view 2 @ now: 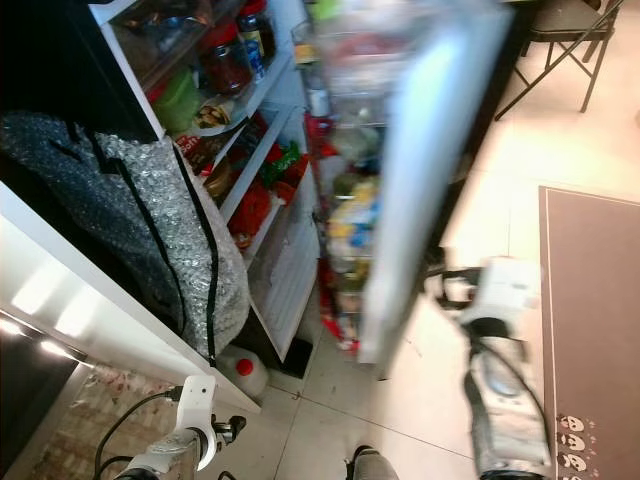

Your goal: Restocking fridge

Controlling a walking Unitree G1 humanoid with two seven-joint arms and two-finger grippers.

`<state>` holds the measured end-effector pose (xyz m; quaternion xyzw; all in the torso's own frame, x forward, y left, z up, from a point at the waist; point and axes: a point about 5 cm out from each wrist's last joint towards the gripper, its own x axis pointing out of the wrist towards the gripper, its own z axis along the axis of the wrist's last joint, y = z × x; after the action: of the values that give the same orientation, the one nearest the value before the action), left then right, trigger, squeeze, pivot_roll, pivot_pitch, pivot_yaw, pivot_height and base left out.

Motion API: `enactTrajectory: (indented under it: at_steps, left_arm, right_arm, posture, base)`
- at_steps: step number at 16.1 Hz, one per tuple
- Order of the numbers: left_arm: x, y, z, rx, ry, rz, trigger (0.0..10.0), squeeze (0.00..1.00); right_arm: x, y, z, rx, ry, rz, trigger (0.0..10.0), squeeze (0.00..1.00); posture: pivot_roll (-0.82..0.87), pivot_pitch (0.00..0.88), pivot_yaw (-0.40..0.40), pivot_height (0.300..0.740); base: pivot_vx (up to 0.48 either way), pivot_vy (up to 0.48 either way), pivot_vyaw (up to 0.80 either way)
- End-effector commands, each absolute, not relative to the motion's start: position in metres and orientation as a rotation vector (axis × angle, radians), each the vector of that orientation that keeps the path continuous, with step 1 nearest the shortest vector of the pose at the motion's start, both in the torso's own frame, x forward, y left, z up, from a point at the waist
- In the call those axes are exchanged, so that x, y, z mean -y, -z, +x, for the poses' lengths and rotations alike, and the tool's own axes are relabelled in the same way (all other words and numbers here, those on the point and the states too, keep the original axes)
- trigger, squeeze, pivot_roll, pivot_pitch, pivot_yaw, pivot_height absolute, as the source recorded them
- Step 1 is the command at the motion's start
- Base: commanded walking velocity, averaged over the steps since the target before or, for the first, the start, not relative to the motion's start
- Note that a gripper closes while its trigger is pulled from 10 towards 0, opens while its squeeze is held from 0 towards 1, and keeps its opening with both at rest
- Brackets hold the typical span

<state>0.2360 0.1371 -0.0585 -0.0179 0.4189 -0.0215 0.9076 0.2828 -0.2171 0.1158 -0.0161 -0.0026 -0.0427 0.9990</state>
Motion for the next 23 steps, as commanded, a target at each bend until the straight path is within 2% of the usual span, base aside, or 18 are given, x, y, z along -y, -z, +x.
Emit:
enactTrajectory:
  at_steps: [1,4,7,12,18,23]
  left_arm:
    - [-0.141,0.065,0.226,-0.907,0.041,-0.025,10.0,0.00]
    - [-0.140,0.065,0.227,-0.907,0.043,-0.024,10.0,0.00]
    - [-0.139,0.065,0.227,-0.904,0.040,-0.030,10.0,0.00]
    - [-0.139,0.065,0.227,-0.903,0.030,-0.033,10.0,0.00]
    - [-0.140,0.065,0.226,-0.903,0.026,-0.032,10.0,0.00]
    - [-0.139,0.065,0.226,-0.903,0.026,-0.035,10.0,0.00]
  right_arm:
    - [0.196,-0.122,0.283,0.017,-0.038,-0.016,10.0,0.00]
    - [0.185,-0.124,0.286,-0.009,-0.172,-0.034,10.0,0.00]
    - [0.181,-0.136,0.312,-0.005,-0.271,-0.043,10.0,0.00]
    - [0.171,-0.156,0.338,0.017,-0.407,-0.047,10.0,0.00]
    - [0.164,-0.159,0.353,0.006,-0.492,-0.024,10.0,0.00]
    - [0.164,-0.149,0.360,-0.013,-0.471,0.005,10.0,0.00]
  posture:
    - [-0.17,0.158,0.116,0.740]
    - [-0.17,0.156,0.114,0.740]
    - [-0.16,0.150,0.111,0.740]
    - [-0.15,0.144,0.108,0.740]
    - [-0.14,0.138,0.110,0.740]
    - [-0.14,0.124,0.108,0.740]
  base:
    - [0.000,0.000,0.00]
    - [0.000,0.000,0.00]
    - [0.000,0.000,0.00]
    - [0.000,0.000,0.00]
    - [0.000,0.000,0.00]
    - [0.000,0.000,0.00]
